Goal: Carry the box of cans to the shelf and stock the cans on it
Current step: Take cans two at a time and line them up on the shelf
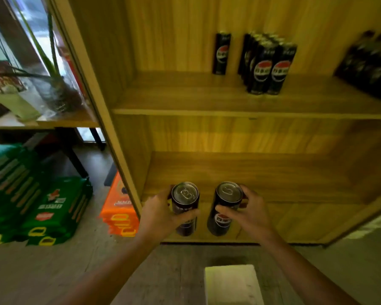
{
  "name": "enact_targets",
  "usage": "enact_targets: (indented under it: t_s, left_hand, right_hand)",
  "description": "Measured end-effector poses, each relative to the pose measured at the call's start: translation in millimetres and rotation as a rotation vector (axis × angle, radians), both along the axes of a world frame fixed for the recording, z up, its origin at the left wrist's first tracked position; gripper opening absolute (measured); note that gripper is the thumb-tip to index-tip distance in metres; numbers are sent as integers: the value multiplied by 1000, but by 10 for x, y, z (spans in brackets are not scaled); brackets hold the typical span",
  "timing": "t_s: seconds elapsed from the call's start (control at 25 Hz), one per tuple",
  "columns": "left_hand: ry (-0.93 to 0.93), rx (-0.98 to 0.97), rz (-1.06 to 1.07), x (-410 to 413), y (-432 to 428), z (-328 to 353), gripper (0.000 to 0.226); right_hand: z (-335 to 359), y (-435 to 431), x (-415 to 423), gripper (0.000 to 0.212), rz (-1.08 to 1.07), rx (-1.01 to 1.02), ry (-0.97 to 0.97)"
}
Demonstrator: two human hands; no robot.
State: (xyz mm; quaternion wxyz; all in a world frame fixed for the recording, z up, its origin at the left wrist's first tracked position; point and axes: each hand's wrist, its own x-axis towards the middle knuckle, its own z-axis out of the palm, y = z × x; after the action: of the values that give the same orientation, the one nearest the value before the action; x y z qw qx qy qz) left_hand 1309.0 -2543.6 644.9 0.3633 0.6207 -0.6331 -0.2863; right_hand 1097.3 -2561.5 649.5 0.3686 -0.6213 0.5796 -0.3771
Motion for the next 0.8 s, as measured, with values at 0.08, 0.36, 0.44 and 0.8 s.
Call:
enact_targets:
  t_s: [0.08, 0.36, 0.44, 0.8]
  left_hand:
    - [18, -39, -55, -124, -129, 529, 71]
    - [-14, -156, -138, -786, -675, 1658, 68]
    - [-3, -162, -116, -1016, -891, 1847, 68]
    - [175, -129, 9, -1903, -2153, 2182, 66]
  right_hand:
    - [554, -59, -140, 52, -25, -50, 5]
    - [1725, -403, -685, 58, -226, -207, 48]
    - [1906, -585, -879, 54, -240, -241, 47]
    - [2097, -2033, -1583, 65, -173, -322, 90]
